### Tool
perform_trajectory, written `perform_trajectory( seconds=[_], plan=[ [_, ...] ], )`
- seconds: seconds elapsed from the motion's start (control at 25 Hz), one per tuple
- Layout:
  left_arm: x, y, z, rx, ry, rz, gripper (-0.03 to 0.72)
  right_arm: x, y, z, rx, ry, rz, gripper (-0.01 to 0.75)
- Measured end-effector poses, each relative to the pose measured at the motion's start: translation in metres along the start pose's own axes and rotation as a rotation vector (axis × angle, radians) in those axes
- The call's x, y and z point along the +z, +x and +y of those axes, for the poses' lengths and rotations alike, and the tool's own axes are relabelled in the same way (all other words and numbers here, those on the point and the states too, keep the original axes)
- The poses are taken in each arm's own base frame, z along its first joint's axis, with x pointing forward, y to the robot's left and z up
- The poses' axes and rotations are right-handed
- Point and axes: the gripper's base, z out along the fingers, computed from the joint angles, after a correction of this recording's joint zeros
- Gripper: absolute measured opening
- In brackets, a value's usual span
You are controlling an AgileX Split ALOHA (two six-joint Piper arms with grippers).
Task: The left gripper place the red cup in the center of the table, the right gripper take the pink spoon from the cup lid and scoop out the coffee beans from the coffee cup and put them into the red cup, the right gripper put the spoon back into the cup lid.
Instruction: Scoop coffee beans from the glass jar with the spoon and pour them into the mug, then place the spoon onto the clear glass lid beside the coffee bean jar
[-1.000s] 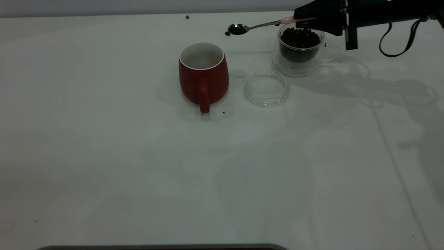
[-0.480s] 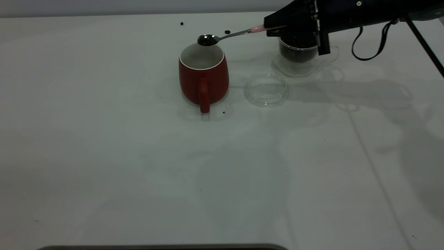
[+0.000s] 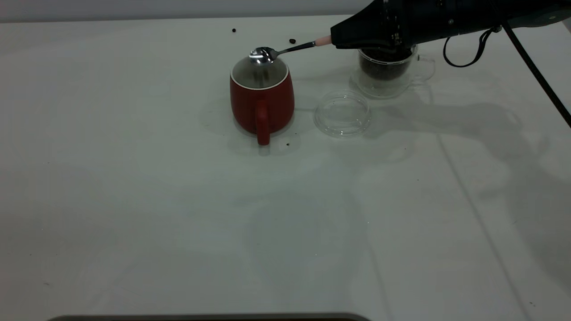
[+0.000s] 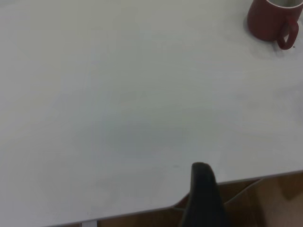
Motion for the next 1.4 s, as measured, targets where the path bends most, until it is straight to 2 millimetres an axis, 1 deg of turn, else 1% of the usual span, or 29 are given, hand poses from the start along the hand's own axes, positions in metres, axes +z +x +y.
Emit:
perform_trajectory(
  seconds=[0.08,0.2,0.32,0.48,0.56,0.64,0.72,0.76,0.84,0.96,1.04,1.32,1.4],
  plan=[
    [0.000,0.000,0.000,0.000,0.000,0.000,0.586,0.000,0.000,-0.001,-0.044,0.006,-0.004,0.109],
    [0.000,0.000,0.000,0.000,0.000,0.000,0.586,-0.001,-0.004,0.002,-0.049,0.007,-0.010,0.109],
    [0.000,0.000,0.000,0.000,0.000,0.000,0.586,-0.008,-0.016,0.013,0.004,0.004,0.009,0.109],
    [0.000,0.000,0.000,0.000,0.000,0.000,0.586,-0.032,-0.038,0.030,0.136,0.023,0.018,0.109],
    [0.000,0.000,0.000,-0.001,0.000,0.000,0.586,-0.048,-0.039,0.034,0.202,0.041,0.009,0.109],
    [0.000,0.000,0.000,-0.001,0.000,0.000,0.586,-0.065,-0.034,0.037,0.272,0.061,-0.016,0.109],
    [0.000,0.000,0.000,-0.001,0.000,0.000,0.586,-0.080,-0.017,0.037,0.375,0.088,-0.057,0.109],
    [0.000,0.000,0.000,-0.001,0.000,0.000,0.586,-0.085,-0.009,0.037,0.411,0.105,-0.080,0.109],
    [0.000,0.000,0.000,-0.001,0.000,0.000,0.586,-0.093,0.013,0.035,0.510,0.141,-0.131,0.109],
    [0.000,0.000,0.000,-0.001,0.000,0.000,0.586,-0.097,0.040,0.031,0.620,0.219,-0.165,0.109],
    [0.000,0.000,0.000,-0.001,0.000,0.000,0.586,-0.097,0.052,0.027,0.667,0.272,-0.159,0.109],
    [0.000,0.000,0.000,-0.001,0.000,0.000,0.586,-0.089,0.079,0.001,0.771,0.325,-0.136,0.108],
    [0.000,0.000,0.000,-0.001,0.000,0.000,0.586,-0.086,0.083,-0.007,0.778,0.329,-0.134,0.108]
  ],
)
